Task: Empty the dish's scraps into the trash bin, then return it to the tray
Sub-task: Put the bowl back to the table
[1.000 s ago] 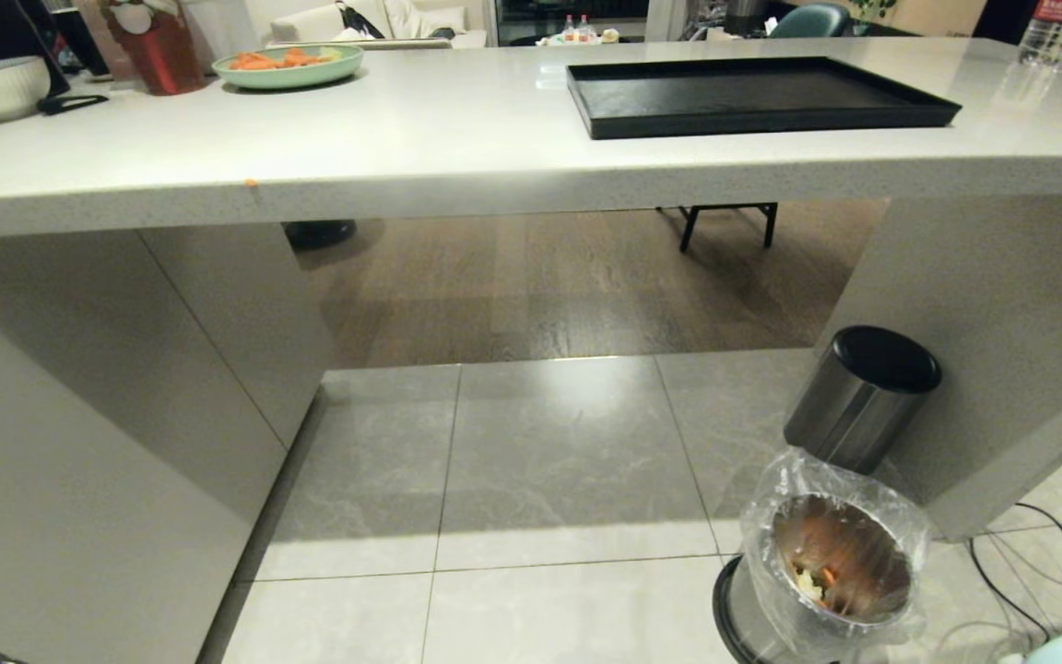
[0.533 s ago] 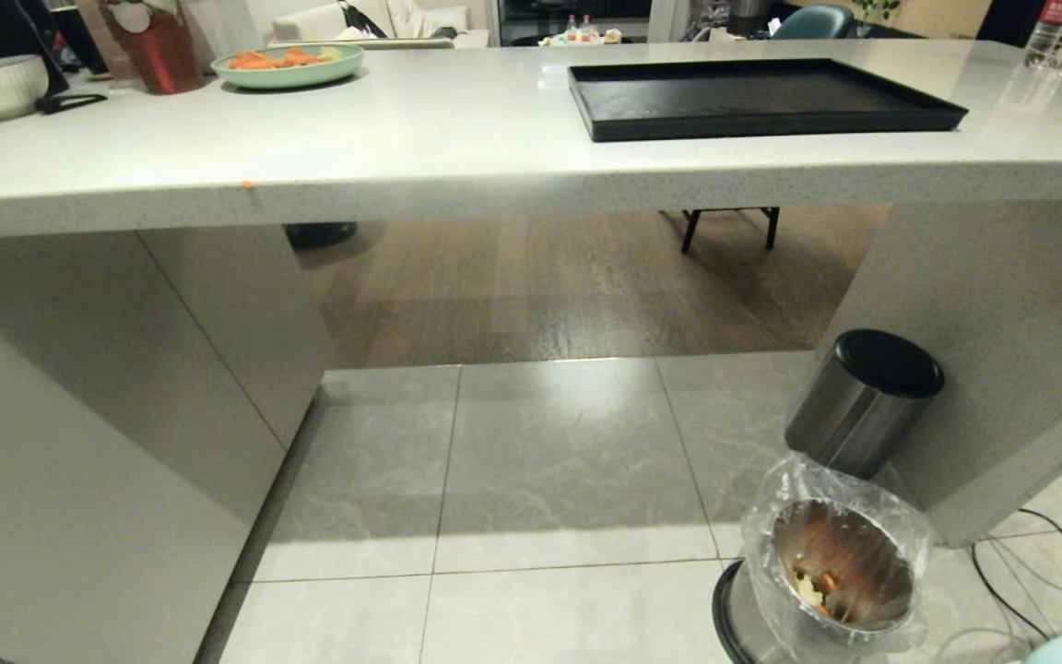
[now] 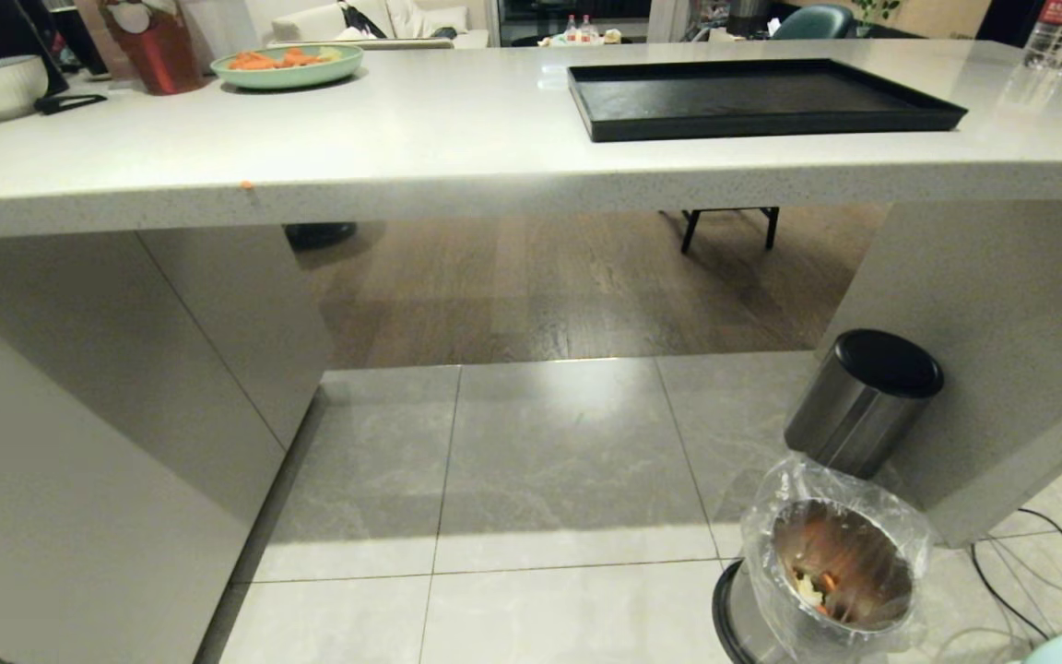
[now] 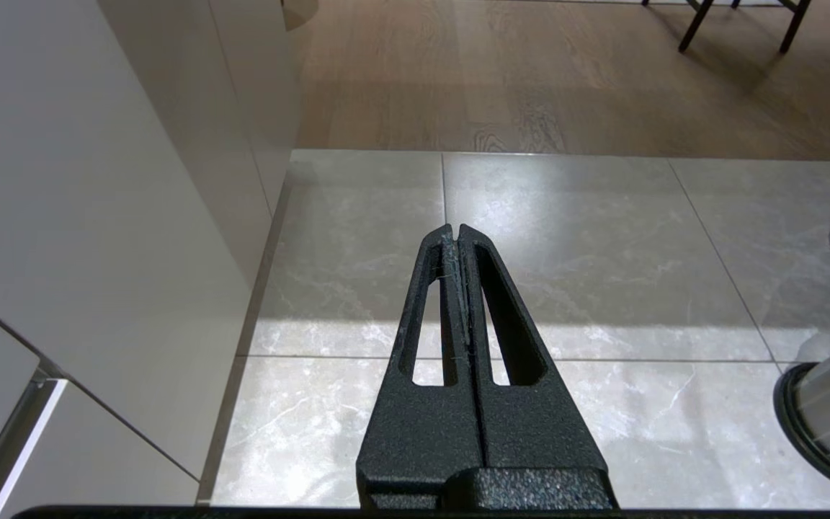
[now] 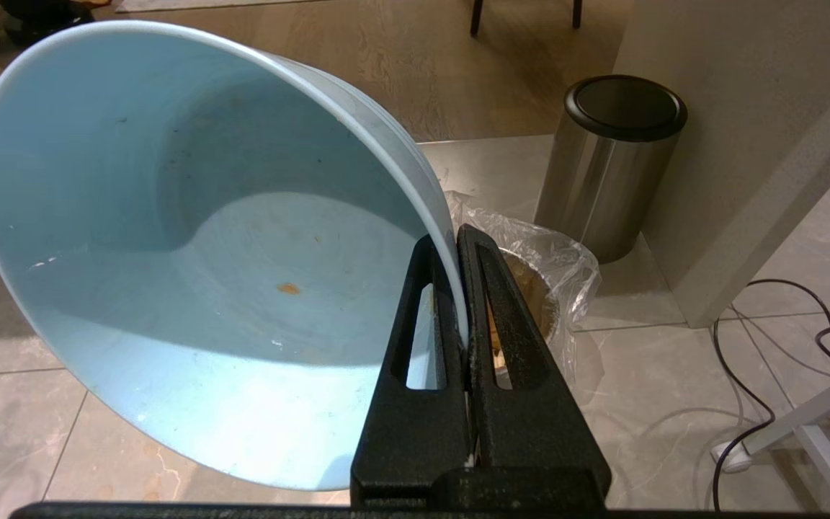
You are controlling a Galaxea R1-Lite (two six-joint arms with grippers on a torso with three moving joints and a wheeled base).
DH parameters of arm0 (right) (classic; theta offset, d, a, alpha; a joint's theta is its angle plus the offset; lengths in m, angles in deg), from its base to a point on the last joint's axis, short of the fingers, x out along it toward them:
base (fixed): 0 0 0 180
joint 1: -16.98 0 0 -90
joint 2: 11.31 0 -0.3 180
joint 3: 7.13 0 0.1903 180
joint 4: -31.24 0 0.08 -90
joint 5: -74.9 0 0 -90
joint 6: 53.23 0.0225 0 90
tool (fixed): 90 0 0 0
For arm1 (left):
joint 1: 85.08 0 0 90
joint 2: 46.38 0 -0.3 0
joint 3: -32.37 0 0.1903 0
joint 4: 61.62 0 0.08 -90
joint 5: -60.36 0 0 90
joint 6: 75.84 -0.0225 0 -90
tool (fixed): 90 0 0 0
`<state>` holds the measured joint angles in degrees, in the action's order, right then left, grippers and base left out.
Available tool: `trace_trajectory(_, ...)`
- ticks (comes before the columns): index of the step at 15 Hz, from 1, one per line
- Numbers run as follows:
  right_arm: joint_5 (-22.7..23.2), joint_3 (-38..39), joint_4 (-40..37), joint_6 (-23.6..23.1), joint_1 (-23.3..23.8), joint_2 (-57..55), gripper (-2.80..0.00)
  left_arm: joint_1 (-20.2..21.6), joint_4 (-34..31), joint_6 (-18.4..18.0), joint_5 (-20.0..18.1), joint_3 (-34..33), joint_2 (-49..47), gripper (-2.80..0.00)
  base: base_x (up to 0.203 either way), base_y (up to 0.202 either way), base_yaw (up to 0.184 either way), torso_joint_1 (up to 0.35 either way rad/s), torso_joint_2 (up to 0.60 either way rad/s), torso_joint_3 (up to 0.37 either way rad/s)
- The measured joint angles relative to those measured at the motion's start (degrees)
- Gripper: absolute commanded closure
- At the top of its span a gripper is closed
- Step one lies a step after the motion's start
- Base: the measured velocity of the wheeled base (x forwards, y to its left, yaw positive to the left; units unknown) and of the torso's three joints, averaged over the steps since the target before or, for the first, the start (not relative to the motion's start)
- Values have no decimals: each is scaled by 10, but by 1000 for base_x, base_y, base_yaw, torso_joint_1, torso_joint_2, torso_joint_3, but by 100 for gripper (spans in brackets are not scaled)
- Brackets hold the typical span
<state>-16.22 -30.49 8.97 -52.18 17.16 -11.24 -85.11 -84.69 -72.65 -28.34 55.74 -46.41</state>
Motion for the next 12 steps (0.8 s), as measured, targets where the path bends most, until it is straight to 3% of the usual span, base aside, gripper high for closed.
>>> trace_trajectory(12,0,0,0,0,0,0,0,0,0,0,0,0,0,0,0,0,0,0,0,0)
